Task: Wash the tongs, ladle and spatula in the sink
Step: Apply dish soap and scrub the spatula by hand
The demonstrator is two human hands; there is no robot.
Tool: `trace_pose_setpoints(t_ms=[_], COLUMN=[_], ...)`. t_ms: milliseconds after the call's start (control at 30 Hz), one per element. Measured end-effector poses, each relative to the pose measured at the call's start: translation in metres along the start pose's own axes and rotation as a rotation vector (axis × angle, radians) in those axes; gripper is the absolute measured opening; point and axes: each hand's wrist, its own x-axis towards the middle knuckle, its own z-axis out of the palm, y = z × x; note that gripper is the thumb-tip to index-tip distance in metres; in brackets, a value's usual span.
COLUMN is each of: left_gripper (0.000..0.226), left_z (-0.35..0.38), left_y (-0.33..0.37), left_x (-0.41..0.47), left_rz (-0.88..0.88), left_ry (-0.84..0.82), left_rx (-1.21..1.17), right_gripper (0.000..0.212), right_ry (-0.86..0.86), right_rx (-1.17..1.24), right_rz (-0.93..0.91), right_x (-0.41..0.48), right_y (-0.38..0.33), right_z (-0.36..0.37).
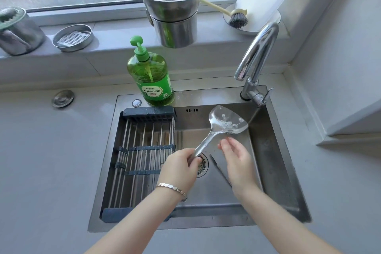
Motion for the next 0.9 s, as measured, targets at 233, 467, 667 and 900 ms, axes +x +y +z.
trace_pose_setpoints(t_ms=[233, 467, 667, 900], left_gripper=[0.013, 0.03, 0.034, 0.03], left_z=[0.001, 0.0, 0.004, -0.002], left_y=[0.003, -0.034, -0.024, -0.015], left_x=[-0.004, -0.013, -0.01, -0.009], left_rz=[0.033, -0.238, -0.257, -0.236], left_ry=[-0.15, -0.307, -0.252, -0.272], left_rx=[-0.066, 0.092, 0.077, 0.162], right_gripper=[0.019, 0.02, 0.015, 0.024], right_ry=[0.181, 0.335, 0.039, 0.209], right_rx=[0.486, 0.578, 0.358, 0.521], right_rz=[0.325, 0.25, 0.274, 0.24], right_x=[0.029, 0.032, -0.011, 0.016], right_y=[-0.04, -0.04, -0.002, -0.026], right_z=[0.023, 0.023, 0.042, 0.025])
